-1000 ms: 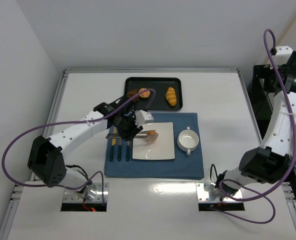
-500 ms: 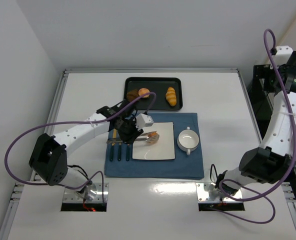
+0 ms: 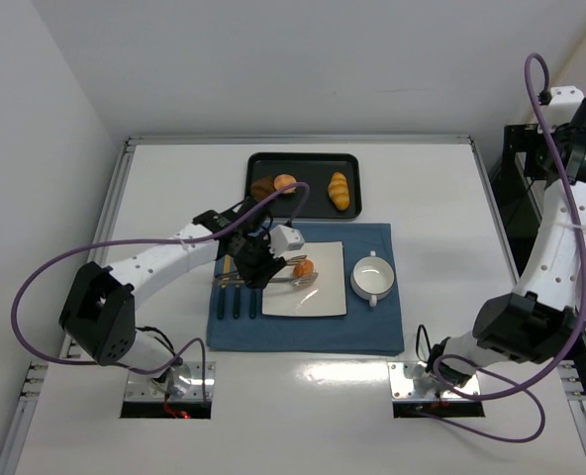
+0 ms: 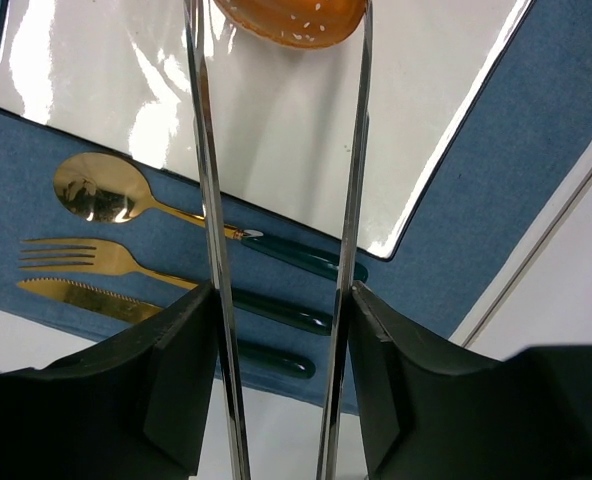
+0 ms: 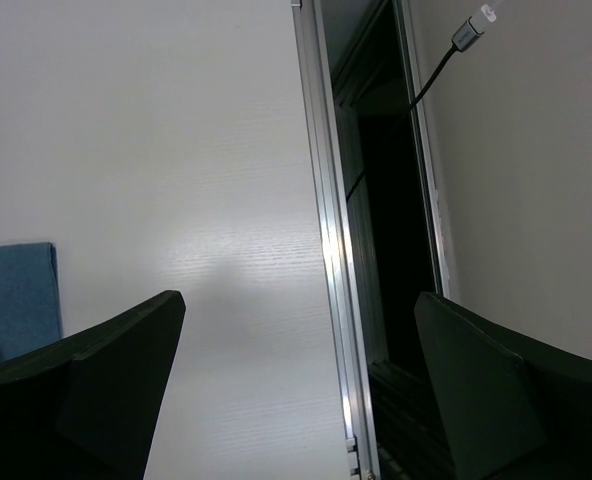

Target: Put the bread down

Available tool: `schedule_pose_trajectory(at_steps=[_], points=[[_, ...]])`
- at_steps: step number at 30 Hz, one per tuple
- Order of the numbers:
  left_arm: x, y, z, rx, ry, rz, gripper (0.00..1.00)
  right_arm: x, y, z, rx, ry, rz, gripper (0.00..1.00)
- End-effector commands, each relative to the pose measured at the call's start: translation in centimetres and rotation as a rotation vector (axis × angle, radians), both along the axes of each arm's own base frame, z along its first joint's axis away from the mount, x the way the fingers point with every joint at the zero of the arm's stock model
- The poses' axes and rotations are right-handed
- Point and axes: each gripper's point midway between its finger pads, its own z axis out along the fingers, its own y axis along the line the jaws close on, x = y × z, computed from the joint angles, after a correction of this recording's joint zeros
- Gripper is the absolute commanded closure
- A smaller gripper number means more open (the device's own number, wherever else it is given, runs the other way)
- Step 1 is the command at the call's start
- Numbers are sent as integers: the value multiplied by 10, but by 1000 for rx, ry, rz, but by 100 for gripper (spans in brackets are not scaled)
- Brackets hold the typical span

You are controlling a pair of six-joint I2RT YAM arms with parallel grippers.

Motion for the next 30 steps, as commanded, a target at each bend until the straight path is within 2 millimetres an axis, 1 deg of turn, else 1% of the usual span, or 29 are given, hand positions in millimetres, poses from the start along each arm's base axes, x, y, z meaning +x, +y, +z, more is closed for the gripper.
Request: schedule_pose_trajectory(at_steps=[1, 2, 3, 4, 5, 7, 10, 12, 15, 16, 17, 21, 22, 30], points=[[-1, -10, 4, -32, 9, -13, 53, 7, -1, 17, -12, -51, -1, 0], [-5, -7, 2, -11, 37, -12, 52, 7, -1, 17, -12, -51, -1, 0], [-3, -9, 2, -9, 33, -20, 52, 7, -1, 21, -16, -59, -1, 0], [-5, -7, 1, -3, 42, -20, 52, 7, -1, 21, -16, -59, -1, 0], [-4, -10, 5, -18, 41, -25, 52, 9, -2, 17, -12, -51, -1, 0], [-6, -9, 4, -12, 49, -25, 52, 9, -2, 17, -12, -51, -1, 0], [-4, -4, 11, 1, 22, -25, 51, 8, -4, 17, -16, -48, -8, 0], [-2, -6, 17, -11, 6, -26, 51, 8, -1, 16, -13, -41, 7, 0], [-4, -4, 16, -4, 15, -25, 49, 8, -1, 16, -13, -41, 7, 0], [-4, -4, 19, -9, 8, -26, 48, 10, -2, 12, -9, -33, 7, 0], [-4, -4, 19, -9, 8, -26, 48, 10, -3, 16, -13, -41, 7, 0], [-4, -4, 19, -9, 8, -26, 46, 10, -3, 16, -13, -41, 7, 0], [-5, -4, 15, -7, 11, -25, 44, 9, 0, 14, -4, -35, 14, 0], [-6, -8, 23, -42, 5, -17, 44, 9, 0, 14, -4, -35, 14, 0]])
